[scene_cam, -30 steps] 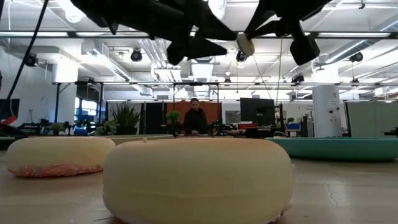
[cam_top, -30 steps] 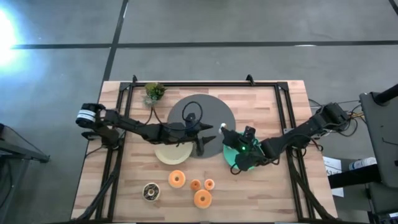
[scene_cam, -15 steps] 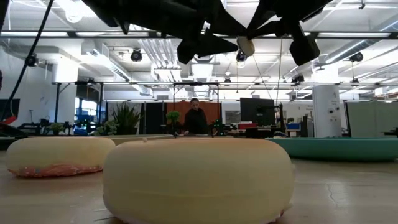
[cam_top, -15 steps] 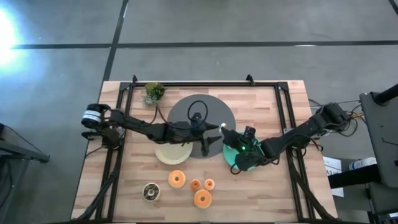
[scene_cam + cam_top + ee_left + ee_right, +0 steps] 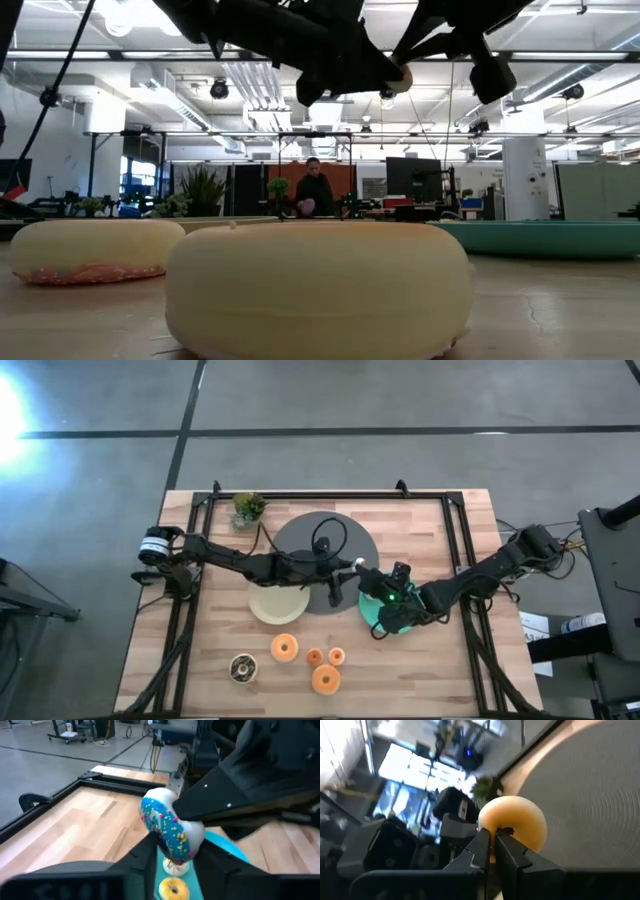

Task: Pick & Place donuts
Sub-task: Put the small blue donut on the green plate

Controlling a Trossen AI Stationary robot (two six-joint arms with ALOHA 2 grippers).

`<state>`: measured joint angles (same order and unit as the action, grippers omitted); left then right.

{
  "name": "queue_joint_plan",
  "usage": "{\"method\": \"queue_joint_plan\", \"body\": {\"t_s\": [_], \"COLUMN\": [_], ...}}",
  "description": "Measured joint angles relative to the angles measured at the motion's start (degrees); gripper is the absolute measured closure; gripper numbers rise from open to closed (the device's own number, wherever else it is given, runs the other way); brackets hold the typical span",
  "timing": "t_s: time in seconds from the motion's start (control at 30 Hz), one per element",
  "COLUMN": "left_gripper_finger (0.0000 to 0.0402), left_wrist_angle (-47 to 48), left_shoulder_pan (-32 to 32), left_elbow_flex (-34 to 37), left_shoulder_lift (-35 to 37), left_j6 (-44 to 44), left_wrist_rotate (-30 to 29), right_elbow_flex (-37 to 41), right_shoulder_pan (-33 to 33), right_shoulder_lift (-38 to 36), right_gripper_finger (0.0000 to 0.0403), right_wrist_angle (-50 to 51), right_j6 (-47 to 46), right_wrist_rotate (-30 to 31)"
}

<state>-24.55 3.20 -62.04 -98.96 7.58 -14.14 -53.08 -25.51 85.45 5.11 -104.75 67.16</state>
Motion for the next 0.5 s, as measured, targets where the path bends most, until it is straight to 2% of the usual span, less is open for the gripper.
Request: {"method": "queue_joint_plan", "body": {"t_s": [0.17, 0.33, 0.4, 0.5], "left_gripper_finger": [0.0389, 0.0397, 0.0397, 0.0398], "left_wrist_angle": [4.8, 8.1, 8.3, 8.6], "left_shoulder_pan": [-0.1, 0.0, 0.5, 1.8], "left_elbow_flex": [0.1, 0.3, 0.3, 0.2], "left_shoulder_lift": [0.0, -0.1, -0.4, -1.5], "left_j6": [-1.2, -2.2, -4.3, -10.0], "left_wrist_rotate": [-1.1, -1.0, 0.4, 1.9], "right_elbow_flex": [0.0, 0.0, 0.0, -0.1], "right_shoulder_pan": [-2.3, -5.5, -6.4, -6.6], "right_shoulder_lift": [-2.6, -8.2, -11.1, -14.4], "right_gripper_finger": [0.0366, 0.0299, 0.0271, 0.024], "right_wrist_angle": [7.2, 25.9, 31.0, 32.0], "right_j6": [0.8, -4.1, -1.5, 7.8], "right_wrist_rotate": [-9.1, -14.9, -20.9, -29.6]}}
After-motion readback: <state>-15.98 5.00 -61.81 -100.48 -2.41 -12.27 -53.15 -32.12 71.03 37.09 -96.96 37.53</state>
